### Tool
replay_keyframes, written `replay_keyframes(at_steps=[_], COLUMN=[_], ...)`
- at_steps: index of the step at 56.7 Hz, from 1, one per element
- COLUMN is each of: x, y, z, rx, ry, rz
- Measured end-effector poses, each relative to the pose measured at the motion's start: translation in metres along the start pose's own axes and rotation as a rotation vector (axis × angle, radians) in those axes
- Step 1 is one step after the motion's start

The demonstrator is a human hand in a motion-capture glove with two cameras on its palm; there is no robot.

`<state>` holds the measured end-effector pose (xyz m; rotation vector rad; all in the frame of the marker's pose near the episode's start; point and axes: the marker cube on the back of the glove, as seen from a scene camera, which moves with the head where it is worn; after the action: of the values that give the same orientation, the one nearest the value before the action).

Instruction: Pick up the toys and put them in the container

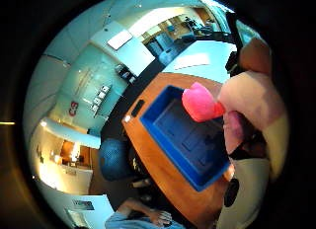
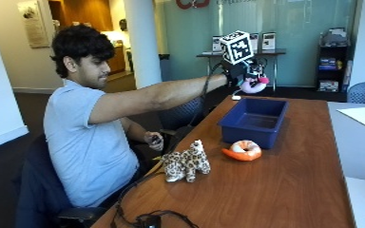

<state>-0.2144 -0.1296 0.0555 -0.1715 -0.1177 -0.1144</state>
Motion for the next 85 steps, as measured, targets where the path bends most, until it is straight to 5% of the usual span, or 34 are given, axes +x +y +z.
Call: replay_keyframes(at_steps=[10, 19, 40, 59, 68, 85], x=[-0.035, -0.019, 0.058, 0.146, 0.153, 0.138], y=[-0.010, 0.002, 0.042, 0.126, 0.143, 0.136], z=[0.020, 0.039, 0.036, 0.126, 0.161, 0.199], rx=[-0.054, -0.338, -0.366, -0.627, -0.769, -0.646], ry=[-0.051, -0.039, 0.043, 0.036, 0.095, 0.022], rz=[-0.033, 0.042, 0.148, 0.340, 0.274, 0.200])
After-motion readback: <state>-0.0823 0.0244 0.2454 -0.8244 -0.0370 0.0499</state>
